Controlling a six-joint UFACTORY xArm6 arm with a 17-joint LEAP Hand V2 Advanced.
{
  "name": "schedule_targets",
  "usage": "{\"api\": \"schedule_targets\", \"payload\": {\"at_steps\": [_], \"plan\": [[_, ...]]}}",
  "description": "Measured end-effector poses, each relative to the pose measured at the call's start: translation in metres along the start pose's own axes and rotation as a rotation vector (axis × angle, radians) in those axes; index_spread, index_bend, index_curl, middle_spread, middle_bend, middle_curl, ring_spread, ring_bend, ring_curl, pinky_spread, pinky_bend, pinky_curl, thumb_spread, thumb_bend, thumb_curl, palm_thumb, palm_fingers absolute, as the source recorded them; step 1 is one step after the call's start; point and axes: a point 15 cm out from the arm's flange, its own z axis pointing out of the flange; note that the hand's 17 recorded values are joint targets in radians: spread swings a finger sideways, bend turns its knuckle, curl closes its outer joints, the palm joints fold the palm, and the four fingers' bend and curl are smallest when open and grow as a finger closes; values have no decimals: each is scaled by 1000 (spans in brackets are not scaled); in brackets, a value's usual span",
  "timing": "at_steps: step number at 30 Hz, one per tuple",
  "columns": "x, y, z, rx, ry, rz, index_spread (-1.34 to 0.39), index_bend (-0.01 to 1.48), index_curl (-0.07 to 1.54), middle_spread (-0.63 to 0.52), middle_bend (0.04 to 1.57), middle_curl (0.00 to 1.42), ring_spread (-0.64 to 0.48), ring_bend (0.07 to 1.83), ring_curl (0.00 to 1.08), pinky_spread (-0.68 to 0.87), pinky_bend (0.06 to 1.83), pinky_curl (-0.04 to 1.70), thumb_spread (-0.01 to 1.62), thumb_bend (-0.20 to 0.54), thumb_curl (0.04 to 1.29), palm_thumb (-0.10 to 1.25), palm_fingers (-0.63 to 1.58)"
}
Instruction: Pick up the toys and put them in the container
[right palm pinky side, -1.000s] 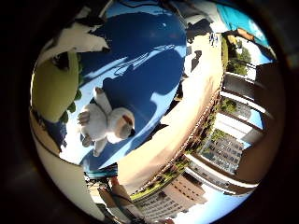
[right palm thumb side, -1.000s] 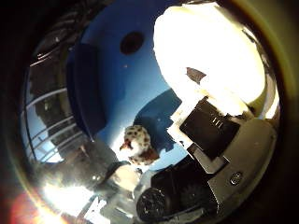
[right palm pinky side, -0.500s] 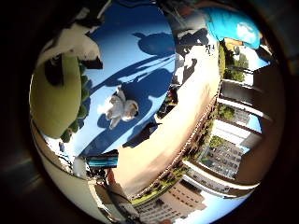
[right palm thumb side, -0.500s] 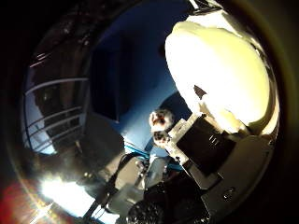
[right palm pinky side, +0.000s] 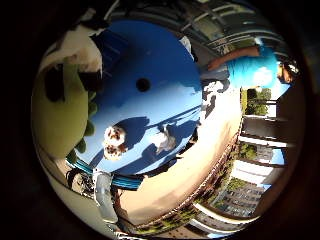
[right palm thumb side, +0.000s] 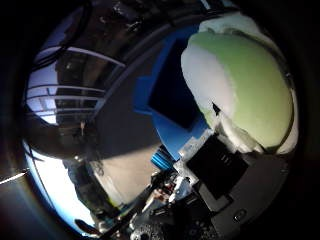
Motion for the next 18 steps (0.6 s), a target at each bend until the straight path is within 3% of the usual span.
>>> {"api": "schedule_targets", "payload": {"at_steps": [7,18], "plan": [[-63,-31,26,-1,-9,-69,-931,989,816,-324,1251,1303,-140,1612,879,116,1793,684,993,-12,987,973,693],[-76,-86,87,34,-7,-46,-946,864,1081,-308,1288,1284,-131,1669,866,103,1780,769,1034,-28,928,894,574]]}}
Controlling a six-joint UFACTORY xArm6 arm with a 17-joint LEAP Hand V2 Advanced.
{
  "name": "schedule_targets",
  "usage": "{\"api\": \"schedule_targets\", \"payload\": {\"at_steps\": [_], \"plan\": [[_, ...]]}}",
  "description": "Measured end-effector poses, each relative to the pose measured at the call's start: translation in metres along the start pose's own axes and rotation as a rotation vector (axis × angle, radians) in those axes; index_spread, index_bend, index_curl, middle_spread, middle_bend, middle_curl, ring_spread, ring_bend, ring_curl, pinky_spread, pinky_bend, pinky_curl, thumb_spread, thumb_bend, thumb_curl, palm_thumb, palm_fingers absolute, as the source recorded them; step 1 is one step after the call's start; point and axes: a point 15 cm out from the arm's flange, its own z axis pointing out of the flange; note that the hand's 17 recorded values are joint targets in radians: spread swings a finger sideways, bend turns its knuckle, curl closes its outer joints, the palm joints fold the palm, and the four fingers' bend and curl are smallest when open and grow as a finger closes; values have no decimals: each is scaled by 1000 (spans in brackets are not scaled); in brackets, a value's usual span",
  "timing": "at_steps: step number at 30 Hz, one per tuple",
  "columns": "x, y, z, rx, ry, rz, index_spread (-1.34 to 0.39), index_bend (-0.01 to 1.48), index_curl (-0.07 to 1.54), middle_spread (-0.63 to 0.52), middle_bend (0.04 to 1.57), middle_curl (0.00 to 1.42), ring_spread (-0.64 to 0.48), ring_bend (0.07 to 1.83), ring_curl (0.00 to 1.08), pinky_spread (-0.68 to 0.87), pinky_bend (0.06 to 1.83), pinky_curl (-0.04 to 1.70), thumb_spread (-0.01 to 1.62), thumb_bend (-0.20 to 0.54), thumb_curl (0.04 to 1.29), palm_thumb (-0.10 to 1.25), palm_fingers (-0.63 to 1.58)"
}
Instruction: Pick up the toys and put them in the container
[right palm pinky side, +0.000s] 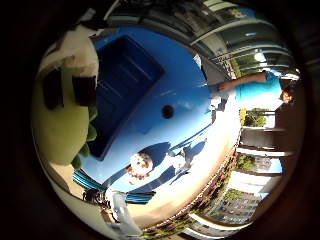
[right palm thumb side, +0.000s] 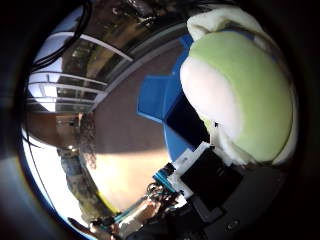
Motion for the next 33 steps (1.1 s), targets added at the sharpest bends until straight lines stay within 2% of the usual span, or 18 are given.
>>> {"api": "schedule_targets", "payload": {"at_steps": [4,9,11,12,16,17,19,20,26,33], "plan": [[1,-7,28,-30,-1,4,-932,781,1140,-292,1267,1229,-89,1656,819,129,1730,758,1048,-34,866,867,566],[2,-4,58,-90,9,-1,-862,706,1136,-239,1107,1078,32,1452,692,202,1573,702,1042,-38,780,830,553],[5,1,68,-125,17,-1,-781,536,1086,-215,1034,1008,78,1396,661,236,1521,686,1040,-39,750,813,411],[8,5,72,-146,23,-1,-765,513,1079,-209,1018,994,86,1389,655,244,1508,685,1037,-39,743,811,396],[17,19,78,-207,53,-5,-627,344,967,-156,716,831,145,1215,580,329,1381,636,1031,-47,687,768,-40],[18,24,78,-223,60,-7,-577,284,900,-109,595,750,183,1098,519,358,1301,587,1029,-48,661,748,-140],[21,32,78,-257,71,-13,-546,236,852,-75,516,698,202,1011,475,375,1271,563,1029,-47,643,738,-166],[22,36,78,-272,74,-15,-510,162,785,-17,411,629,230,897,422,397,1218,523,1029,-50,614,720,-204],[40,54,67,-316,73,7,-421,80,581,123,232,494,274,689,329,445,1082,438,1030,-43,526,686,-159],[76,80,13,-291,79,71,-302,94,410,168,191,426,291,617,303,467,986,372,1028,-36,462,681,-72]]}}
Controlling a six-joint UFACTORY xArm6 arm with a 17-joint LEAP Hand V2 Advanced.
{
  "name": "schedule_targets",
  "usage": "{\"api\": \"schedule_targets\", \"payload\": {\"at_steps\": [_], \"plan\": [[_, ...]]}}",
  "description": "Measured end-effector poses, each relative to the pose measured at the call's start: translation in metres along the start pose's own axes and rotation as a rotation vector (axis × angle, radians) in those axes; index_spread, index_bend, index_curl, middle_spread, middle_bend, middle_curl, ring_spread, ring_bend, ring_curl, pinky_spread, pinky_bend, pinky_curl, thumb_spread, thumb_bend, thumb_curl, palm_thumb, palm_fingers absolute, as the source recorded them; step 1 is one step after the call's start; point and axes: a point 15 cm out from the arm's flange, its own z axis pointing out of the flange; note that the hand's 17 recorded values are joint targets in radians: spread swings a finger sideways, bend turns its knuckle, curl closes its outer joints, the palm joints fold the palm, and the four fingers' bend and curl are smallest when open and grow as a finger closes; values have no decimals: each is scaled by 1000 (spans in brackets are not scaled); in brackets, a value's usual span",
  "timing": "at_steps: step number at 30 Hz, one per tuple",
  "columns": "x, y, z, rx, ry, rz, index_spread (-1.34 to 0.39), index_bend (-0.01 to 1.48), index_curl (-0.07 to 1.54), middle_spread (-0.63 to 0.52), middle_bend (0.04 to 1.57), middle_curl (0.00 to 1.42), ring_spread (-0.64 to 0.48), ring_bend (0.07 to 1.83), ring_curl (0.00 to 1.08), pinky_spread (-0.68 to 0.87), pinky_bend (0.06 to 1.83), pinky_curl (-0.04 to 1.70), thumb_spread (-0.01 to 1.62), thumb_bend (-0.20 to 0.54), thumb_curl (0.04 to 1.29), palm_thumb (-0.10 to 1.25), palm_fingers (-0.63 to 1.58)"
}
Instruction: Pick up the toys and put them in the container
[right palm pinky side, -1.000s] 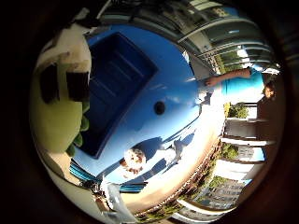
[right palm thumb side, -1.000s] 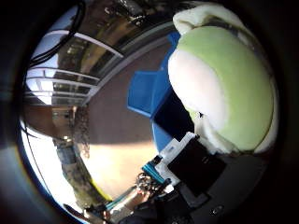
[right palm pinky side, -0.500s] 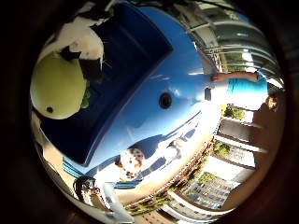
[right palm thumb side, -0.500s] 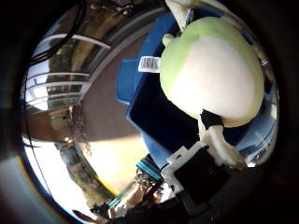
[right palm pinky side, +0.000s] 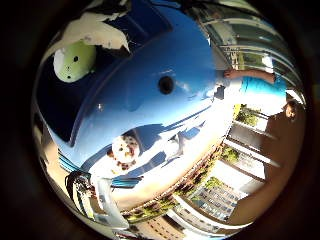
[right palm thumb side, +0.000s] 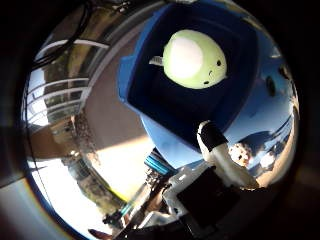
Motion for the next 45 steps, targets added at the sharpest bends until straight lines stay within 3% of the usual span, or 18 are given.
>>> {"api": "schedule_targets", "payload": {"at_steps": [10,16,21,32,45], "plan": [[179,133,-36,-67,79,251,-123,134,299,112,265,417,277,606,299,485,904,302,1027,-34,424,680,83],[282,233,-6,-162,41,414,-139,149,282,110,235,405,278,555,293,490,919,292,1034,-32,413,685,61],[343,281,48,-212,-3,491,-146,135,254,132,199,390,284,533,291,494,928,278,1038,-33,403,687,32],[383,293,196,-237,-66,495,-106,141,223,145,195,379,278,519,296,489,917,243,1033,-32,389,691,41],[377,259,263,-222,-73,447,-25,169,230,88,215,384,266,533,304,474,854,188,1040,-31,387,698,181]]}}
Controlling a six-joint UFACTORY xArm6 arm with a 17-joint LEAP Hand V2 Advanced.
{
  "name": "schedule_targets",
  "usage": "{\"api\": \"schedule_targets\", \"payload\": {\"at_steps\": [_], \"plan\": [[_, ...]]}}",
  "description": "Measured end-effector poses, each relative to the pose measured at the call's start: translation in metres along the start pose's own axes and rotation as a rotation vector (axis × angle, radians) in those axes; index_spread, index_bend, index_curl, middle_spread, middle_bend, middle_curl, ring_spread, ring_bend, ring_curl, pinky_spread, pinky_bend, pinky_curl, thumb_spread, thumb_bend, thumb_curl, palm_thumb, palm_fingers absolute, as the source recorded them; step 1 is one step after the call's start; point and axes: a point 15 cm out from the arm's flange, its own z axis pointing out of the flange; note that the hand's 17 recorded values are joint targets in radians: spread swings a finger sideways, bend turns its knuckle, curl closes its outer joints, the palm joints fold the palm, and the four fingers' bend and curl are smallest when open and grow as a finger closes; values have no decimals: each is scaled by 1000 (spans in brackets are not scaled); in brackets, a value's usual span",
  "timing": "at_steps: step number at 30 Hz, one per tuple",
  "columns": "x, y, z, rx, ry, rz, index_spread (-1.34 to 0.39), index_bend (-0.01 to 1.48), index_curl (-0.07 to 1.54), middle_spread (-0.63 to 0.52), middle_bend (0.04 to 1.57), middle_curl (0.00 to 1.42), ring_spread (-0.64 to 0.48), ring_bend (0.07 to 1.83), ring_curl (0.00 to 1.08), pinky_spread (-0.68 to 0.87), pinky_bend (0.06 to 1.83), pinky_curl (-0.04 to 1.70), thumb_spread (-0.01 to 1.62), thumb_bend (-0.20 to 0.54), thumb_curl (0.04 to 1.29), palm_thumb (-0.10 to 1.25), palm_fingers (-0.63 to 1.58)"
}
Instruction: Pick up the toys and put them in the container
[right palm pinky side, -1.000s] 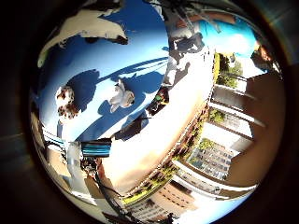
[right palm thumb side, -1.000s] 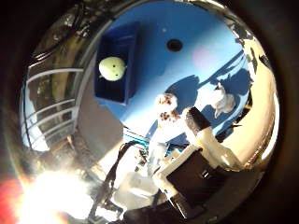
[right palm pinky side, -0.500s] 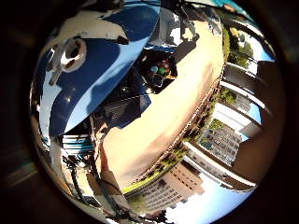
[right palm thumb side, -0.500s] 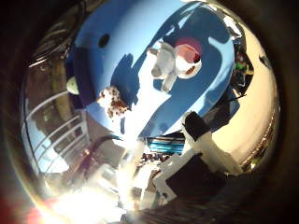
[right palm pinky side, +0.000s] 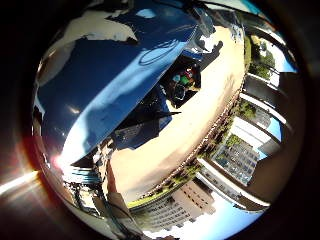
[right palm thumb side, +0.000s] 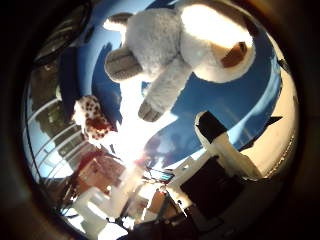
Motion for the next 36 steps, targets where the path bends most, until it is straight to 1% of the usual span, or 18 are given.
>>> {"api": "schedule_targets", "payload": {"at_steps": [3,4,5,6,7,8,9,11,12,14,15,16,17,20,24,29,32,36], "plan": [[-3,-4,6,-9,-3,-6,-47,153,228,3,280,408,234,658,333,472,861,166,1040,-28,390,709,426],[-4,-5,6,-8,-2,-7,-75,135,216,-29,344,434,202,721,347,463,874,158,1038,-27,394,716,534],[-4,-6,6,-5,-1,-8,-128,85,179,-66,459,490,162,873,406,426,928,179,1038,-23,399,732,652],[-3,-7,4,3,3,-8,-147,78,164,-78,493,507,153,903,416,420,940,182,1036,-22,403,739,651],[0,-9,0,20,12,-8,-180,73,135,-104,581,557,126,1029,474,406,951,190,1036,-19,409,752,665],[3,-11,-5,41,23,-9,-231,128,107,-141,676,622,91,1161,537,384,967,202,1030,-16,422,775,658],[6,-14,-11,65,36,-9,-264,171,92,-165,738,666,66,1234,573,373,980,204,1025,-12,433,799,681],[9,-14,-23,102,55,-6,-318,239,77,-197,799,723,34,1303,611,360,1040,214,1014,-8,452,835,734],[10,-14,-27,120,62,-5,-356,293,69,-213,822,757,16,1350,637,350,1106,229,1005,-6,466,861,794],[14,-16,-37,165,80,2,-434,409,57,-247,891,831,-19,1363,663,324,1305,288,983,-5,494,906,961],[17,-15,-45,196,90,12,-469,441,46,-260,912,862,-33,1369,675,303,1379,314,975,-5,507,927,973],[19,-13,-50,218,92,21,-486,473,51,-266,927,880,-39,1369,683,293,1416,332,970,1,517,949,1002],[16,-11,-53,230,85,27,-536,546,48,-278,953,925,-55,1376,703,266,1497,374,962,3,541,986,1025],[8,-5,-60,223,75,26,-613,653,43,-296,994,993,-76,1387,731,225,1579,431,971,14,584,1041,1016],[-9,19,-69,156,39,20,-702,779,29,-309,1036,1069,-95,1412,757,190,1629,482,999,7,631,1063,987],[-49,46,-95,104,-56,-3,-787,913,5,-318,1075,1143,-111,1439,784,159,1663,528,1029,-10,681,1060,936],[-64,57,-135,115,-77,-17,-833,998,-11,-322,1093,1184,-117,1464,799,143,1682,557,1043,-10,716,1058,904],[-94,77,-196,137,-126,-52,-866,1067,-13,-324,1109,1216,-122,1491,813,133,1696,584,1058,-11,744,1049,875]]}}
